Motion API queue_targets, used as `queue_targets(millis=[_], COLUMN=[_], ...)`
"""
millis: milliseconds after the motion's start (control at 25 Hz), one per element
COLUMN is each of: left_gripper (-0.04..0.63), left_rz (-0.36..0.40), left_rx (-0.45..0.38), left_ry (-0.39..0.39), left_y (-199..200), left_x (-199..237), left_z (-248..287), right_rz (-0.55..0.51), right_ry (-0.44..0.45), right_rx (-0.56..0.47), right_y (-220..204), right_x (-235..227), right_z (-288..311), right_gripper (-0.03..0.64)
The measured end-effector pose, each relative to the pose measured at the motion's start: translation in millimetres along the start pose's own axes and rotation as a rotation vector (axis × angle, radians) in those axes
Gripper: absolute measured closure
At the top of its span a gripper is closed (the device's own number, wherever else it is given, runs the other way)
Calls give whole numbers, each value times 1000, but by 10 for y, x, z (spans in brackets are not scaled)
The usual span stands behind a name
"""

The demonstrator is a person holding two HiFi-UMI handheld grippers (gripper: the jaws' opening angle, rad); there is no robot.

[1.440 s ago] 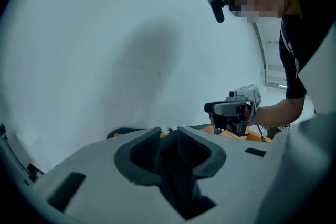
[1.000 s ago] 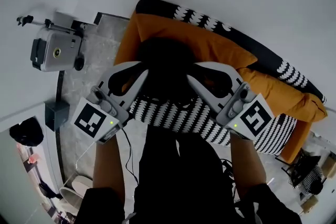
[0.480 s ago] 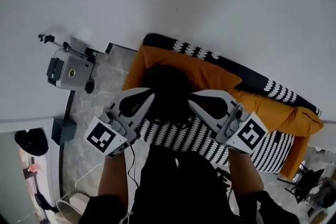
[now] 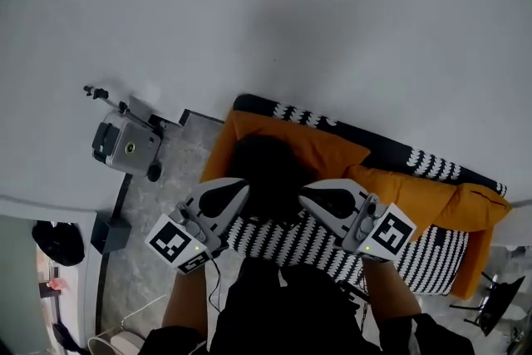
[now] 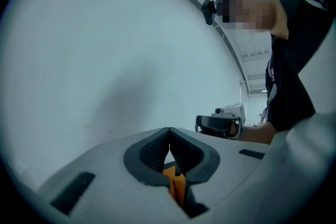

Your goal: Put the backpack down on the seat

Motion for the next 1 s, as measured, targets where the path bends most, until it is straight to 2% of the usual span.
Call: queue_targets(millis=[120,360,600,1000], left_gripper=[572,572,572,572], left_rz=[6,20,-9,-8], left_rx=[14,-4,-13,-1], left_ry=[-40,-95,-199,-306], left_y=[38,106,176,40], left_x=[-115,-348,-771,-1281], left_z=[-73,-392,-801,-1632], right_rz=[3,-4,-32,-63], right_ry=[11,59,0,-58], right_rx=[-2,74,22,-9], right_y=[40,-27,-32,-116], right_x=[129,592,1063,2133], right_z=[-35,9,70,33], right_gripper=[584,584,584,584])
Point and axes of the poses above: the fingertips, and each gripper's own axes: z forward along the fingers, x to its left, y out of its top, the point moved 9 cm from there along -z, backward along the fingers, and after that the axes turned 5 degrees about -x, right-handed, at the moved point
